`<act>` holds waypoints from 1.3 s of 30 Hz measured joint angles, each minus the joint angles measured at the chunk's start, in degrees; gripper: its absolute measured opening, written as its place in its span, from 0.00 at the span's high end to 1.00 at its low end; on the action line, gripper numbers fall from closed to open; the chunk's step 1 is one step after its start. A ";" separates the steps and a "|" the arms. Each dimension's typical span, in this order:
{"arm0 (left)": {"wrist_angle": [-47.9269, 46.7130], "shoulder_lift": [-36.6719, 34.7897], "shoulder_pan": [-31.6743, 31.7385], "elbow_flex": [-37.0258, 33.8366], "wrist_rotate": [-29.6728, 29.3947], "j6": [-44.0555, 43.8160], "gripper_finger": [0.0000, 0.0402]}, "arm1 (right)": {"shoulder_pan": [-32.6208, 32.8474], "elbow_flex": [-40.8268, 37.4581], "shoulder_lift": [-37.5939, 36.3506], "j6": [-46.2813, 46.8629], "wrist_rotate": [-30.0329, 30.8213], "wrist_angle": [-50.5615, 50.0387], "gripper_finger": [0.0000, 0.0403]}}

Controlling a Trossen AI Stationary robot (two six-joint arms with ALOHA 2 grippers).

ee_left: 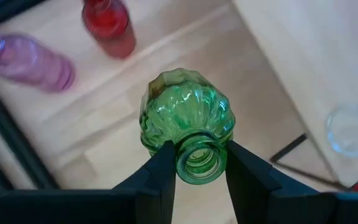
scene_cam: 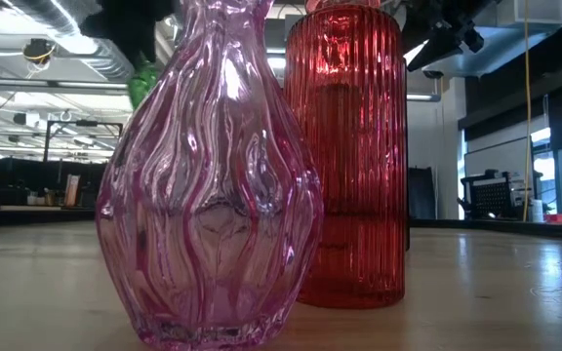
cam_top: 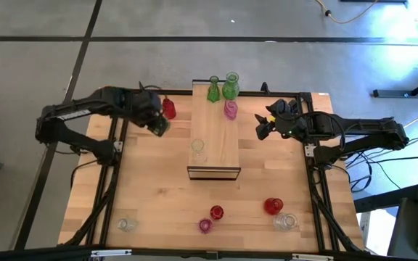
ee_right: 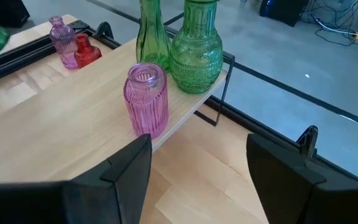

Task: Sort vases onto shelf
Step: Put the green vase on the shelf aligned with the other green vases

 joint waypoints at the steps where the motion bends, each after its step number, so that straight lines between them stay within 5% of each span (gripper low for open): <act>1: 0.95 0.57 1.28 0.30 0.85 1.73 0.74 | 0.00 0.00 0.00 0.00 -0.02 -0.01 0.40; 9: 3.68 9.35 7.73 5.90 5.15 15.01 0.74 | 0.00 0.00 0.00 0.94 -0.04 -0.01 0.40; 24: 2.34 26.87 13.88 29.01 6.99 33.64 0.74 | 0.00 0.00 0.00 6.06 -0.05 -0.14 0.40; 39: 2.30 32.47 19.35 31.25 6.80 41.28 0.74 | 0.00 0.00 0.00 8.87 -0.04 -0.11 0.40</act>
